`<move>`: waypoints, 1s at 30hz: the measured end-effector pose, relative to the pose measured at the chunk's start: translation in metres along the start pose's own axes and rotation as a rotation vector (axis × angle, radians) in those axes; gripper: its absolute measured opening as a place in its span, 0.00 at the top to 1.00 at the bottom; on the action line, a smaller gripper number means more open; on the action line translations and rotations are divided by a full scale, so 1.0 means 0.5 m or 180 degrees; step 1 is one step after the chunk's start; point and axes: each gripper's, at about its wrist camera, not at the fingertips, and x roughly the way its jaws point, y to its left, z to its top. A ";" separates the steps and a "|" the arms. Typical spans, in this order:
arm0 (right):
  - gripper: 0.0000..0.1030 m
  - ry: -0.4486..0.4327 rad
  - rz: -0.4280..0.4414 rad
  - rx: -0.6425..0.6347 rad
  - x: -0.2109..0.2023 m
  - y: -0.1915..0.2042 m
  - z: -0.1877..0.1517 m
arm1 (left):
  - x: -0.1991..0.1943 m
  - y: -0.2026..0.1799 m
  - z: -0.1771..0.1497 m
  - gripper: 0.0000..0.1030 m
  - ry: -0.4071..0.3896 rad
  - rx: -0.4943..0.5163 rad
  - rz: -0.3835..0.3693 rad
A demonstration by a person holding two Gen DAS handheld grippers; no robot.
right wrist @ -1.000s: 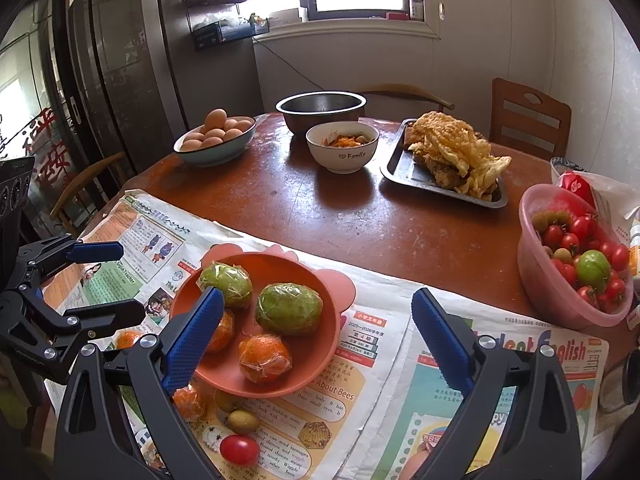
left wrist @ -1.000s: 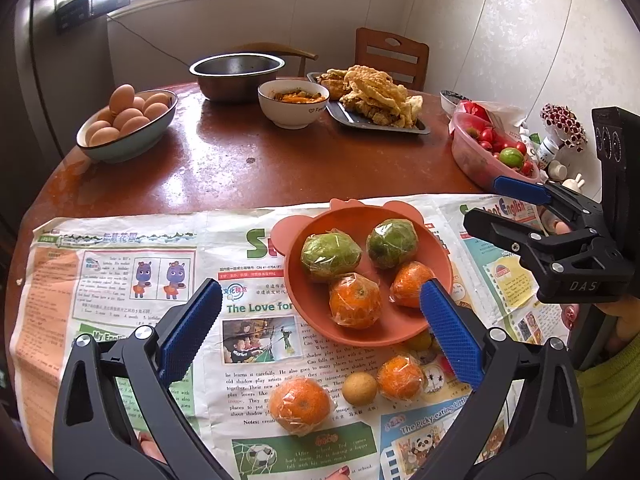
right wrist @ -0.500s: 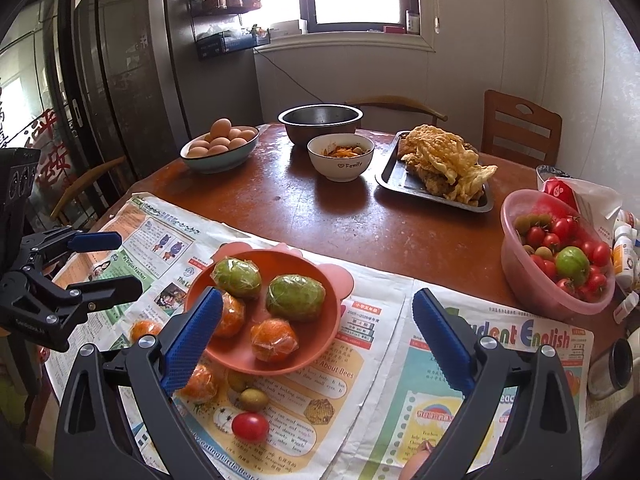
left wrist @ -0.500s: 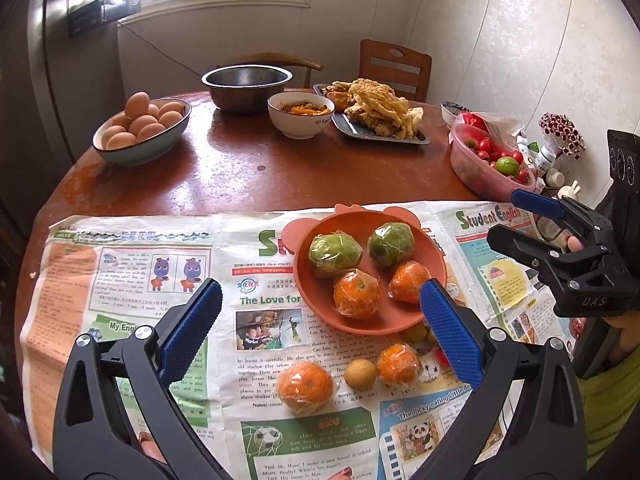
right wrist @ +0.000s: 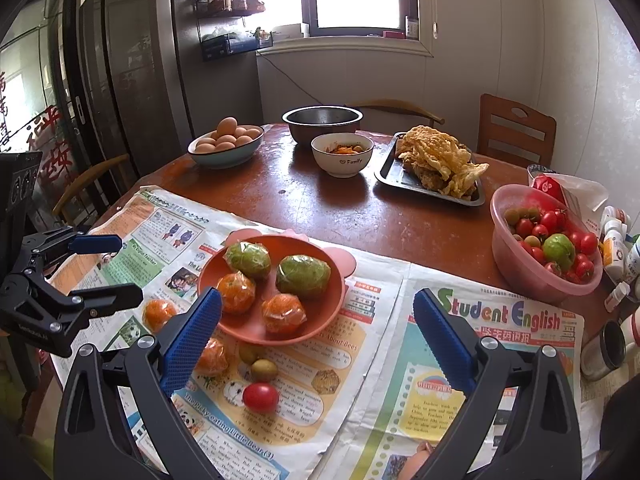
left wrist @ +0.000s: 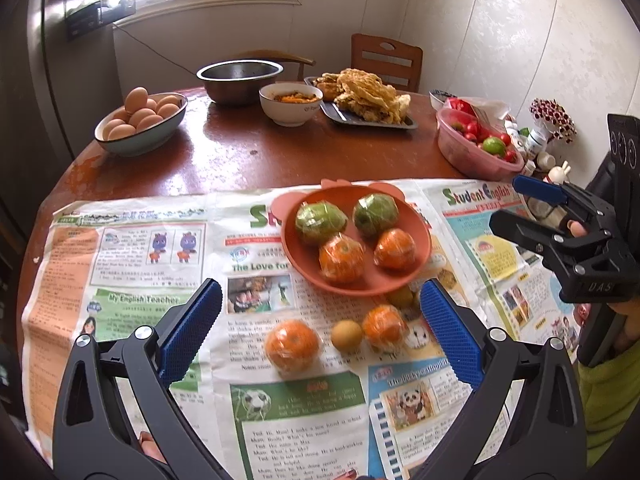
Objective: Organize fruits
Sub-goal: 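Move the right tool to the red tomato while the left tool approaches a wrapped orange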
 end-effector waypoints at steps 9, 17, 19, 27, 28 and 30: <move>0.06 0.0072 -0.0038 -0.0024 -0.008 0.008 -0.042 | 0.001 -0.034 -0.042 0.09 0.0107 0.0115 -0.0041; 0.06 0.0174 -0.0096 -0.0045 -0.010 0.007 -0.090 | 0.007 -0.076 -0.070 0.09 0.0193 0.0282 -0.0106; 0.06 0.0213 -0.0108 -0.0041 -0.009 0.003 -0.104 | 0.008 -0.084 -0.075 0.09 0.0204 0.0316 -0.0118; 0.06 0.0336 -0.0139 0.0039 -0.005 -0.016 -0.154 | 0.027 -0.116 -0.081 0.29 0.0267 0.0417 -0.0238; 0.06 0.0346 -0.0142 0.0045 -0.004 -0.016 -0.158 | 0.029 -0.119 -0.081 0.32 0.0281 0.0430 -0.0250; 0.06 0.0363 -0.0139 0.0042 -0.002 -0.015 -0.165 | 0.036 -0.124 -0.077 0.36 0.0294 0.0469 -0.0290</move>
